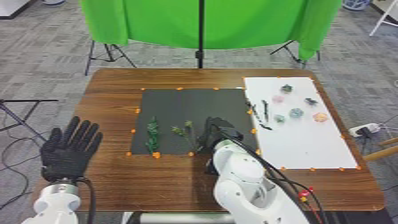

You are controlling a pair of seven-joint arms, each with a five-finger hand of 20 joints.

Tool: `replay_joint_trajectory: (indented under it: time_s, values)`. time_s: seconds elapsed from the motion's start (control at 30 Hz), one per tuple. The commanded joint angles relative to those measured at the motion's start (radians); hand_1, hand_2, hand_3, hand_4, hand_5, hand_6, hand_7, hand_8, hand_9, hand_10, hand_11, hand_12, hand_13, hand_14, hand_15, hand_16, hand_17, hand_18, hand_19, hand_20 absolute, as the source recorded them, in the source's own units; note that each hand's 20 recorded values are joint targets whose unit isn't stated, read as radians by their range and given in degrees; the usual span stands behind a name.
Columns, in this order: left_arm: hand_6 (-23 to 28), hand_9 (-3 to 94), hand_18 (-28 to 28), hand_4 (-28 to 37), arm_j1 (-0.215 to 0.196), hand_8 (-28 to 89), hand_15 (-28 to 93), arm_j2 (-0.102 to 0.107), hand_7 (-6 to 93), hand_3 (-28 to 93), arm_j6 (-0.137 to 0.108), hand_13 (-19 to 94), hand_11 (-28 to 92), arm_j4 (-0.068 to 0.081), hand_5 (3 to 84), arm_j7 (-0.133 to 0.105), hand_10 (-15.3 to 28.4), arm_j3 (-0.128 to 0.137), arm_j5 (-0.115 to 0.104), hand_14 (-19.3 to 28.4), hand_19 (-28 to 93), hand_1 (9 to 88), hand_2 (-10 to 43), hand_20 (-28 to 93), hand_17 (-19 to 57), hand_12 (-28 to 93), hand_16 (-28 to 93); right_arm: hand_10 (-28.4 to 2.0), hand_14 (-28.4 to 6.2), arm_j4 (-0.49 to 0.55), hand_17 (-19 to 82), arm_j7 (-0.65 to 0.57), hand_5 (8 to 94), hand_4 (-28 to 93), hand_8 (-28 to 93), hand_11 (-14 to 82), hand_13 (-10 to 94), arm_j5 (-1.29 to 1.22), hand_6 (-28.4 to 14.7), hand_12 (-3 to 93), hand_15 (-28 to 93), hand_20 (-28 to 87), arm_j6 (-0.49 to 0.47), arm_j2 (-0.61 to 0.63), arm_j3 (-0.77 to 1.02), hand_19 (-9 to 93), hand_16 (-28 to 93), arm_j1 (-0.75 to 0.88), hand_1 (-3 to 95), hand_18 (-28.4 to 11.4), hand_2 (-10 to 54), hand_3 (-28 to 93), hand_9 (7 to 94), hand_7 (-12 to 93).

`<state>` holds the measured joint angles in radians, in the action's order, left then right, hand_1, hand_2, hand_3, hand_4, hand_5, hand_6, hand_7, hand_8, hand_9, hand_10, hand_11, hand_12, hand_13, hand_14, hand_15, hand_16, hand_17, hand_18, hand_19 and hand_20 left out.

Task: Arrange flowers

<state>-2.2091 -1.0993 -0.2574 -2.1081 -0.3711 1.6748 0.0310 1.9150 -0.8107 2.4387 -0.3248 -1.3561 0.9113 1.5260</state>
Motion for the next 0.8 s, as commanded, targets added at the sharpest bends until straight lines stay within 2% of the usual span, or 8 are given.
replay_joint_trajectory:
  time_s: [0.03, 0.17, 0.3, 0.5, 0.63, 0.7, 0.73, 0.8]
  values:
    - [9.0, 37.8, 13.1, -28.3, -0.006, -10, 32, -0.003, 9.1, 77, 0.006, 28, 20, 0.01, 41.8, 0.017, 15.5, -0.01, -0.002, 15.8, 35, 25.8, 17.3, 12, -6.6, 9, -7, -20.2, -18.6, -0.009, 34, 0.038, 78.9, -18, 11, 29.3, 63, 0.033, -7.6, 26.5, 74, 60, 0.038, 0.004, -0.029, 93, 27, 0.03, 49.0, -28.4, -9.5, 78, 76.1, 23]
    - [9.0, 37.7, 13.1, -28.3, -0.001, -10, 32, -0.001, 9.1, 77, 0.013, 28, 20, 0.012, 41.8, 0.023, 15.5, -0.014, 0.002, 15.8, 35, 25.8, 17.3, 12, -6.7, 9, -7, -20.0, -18.4, -0.003, 34, 0.043, 78.7, -18, 11, 28.6, 63, 0.026, -7.5, 26.6, 74, 60, 0.038, 0.001, -0.035, 93, 27, 0.037, 49.1, -28.4, -9.5, 78, 76.2, 23]
    - [9.0, 37.8, 13.1, -28.3, -0.005, -10, 32, 0.002, 9.2, 77, 0.007, 28, 20, 0.011, 41.8, 0.022, 15.4, -0.014, -0.001, 15.7, 35, 25.7, 17.4, 12, -6.6, 9, -7, -19.9, -18.3, -0.003, 34, 0.044, 78.1, -19, 11, 28.2, 63, 0.028, -7.3, 26.6, 74, 60, 0.056, -0.003, -0.046, 93, 27, 0.034, 49.0, -28.4, -9.5, 78, 76.0, 24]
    - [9.0, 37.8, 13.1, -28.3, -0.016, -10, 32, -0.004, 9.2, 77, 0.012, 28, 20, 0.007, 41.8, 0.016, 15.4, -0.011, 0.0, 15.7, 35, 25.7, 17.4, 12, -6.7, 9, -7, -20.1, -18.3, 0.002, 34, 0.035, 77.7, -19, 10, 28.5, 63, 0.03, -7.3, 26.1, 74, 60, 0.051, 0.002, -0.034, 93, 26, 0.041, 48.5, -28.4, -9.5, 78, 75.6, 24]
    - [9.0, 37.8, 13.1, -28.3, -0.021, -10, 32, -0.013, 9.1, 77, 0.023, 28, 20, 0.009, 41.8, 0.011, 15.5, -0.002, 0.003, 15.7, 35, 25.7, 17.5, 12, -6.6, 9, -7, -20.2, -18.2, 0.022, 34, 0.03, 77.6, -19, 11, 28.8, 63, 0.036, -7.4, 25.3, 74, 60, 0.087, 0.023, -0.017, 93, 26, 0.034, 48.3, -28.4, -9.5, 78, 75.5, 24]
    - [9.0, 37.7, 13.1, -28.3, -0.025, -10, 32, -0.014, 9.1, 77, 0.023, 28, 20, 0.006, 41.8, 0.007, 15.5, 0.0, 0.001, 15.7, 35, 25.6, 17.6, 12, -6.6, 9, -7, -20.2, -18.2, 0.042, 34, 0.029, 77.4, -19, 12, 29.1, 63, 0.018, -7.4, 24.6, 74, 60, 0.148, 0.042, -0.005, 93, 26, 0.032, 48.0, -28.4, -9.5, 78, 75.5, 25]
    - [9.0, 37.7, 13.1, -28.3, -0.027, -10, 32, -0.015, 9.1, 77, 0.023, 28, 20, 0.004, 41.8, 0.006, 15.5, 0.001, 0.0, 15.7, 35, 25.6, 17.6, 12, -6.6, 9, -7, -20.4, -18.2, 0.051, 34, 0.021, 77.0, -19, 14, 30.5, 63, 0.001, -7.1, 23.8, 74, 60, 0.196, 0.049, 0.0, 93, 26, 0.03, 47.2, -28.4, -9.5, 78, 75.5, 28]
    - [9.0, 37.6, 13.1, -28.3, -0.03, -10, 32, -0.019, 9.1, 77, 0.019, 28, 20, 0.002, 41.8, 0.003, 15.5, 0.004, -0.003, 15.7, 35, 25.6, 17.6, 12, -6.6, 9, -7, -20.0, -17.6, 0.067, 36, 0.016, 76.2, -19, 17, 36.9, 65, -0.011, -5.6, 23.9, 75, 61, 0.231, 0.058, 0.023, 93, 26, 0.025, 45.7, -28.4, -9.5, 76, 76.3, 39]
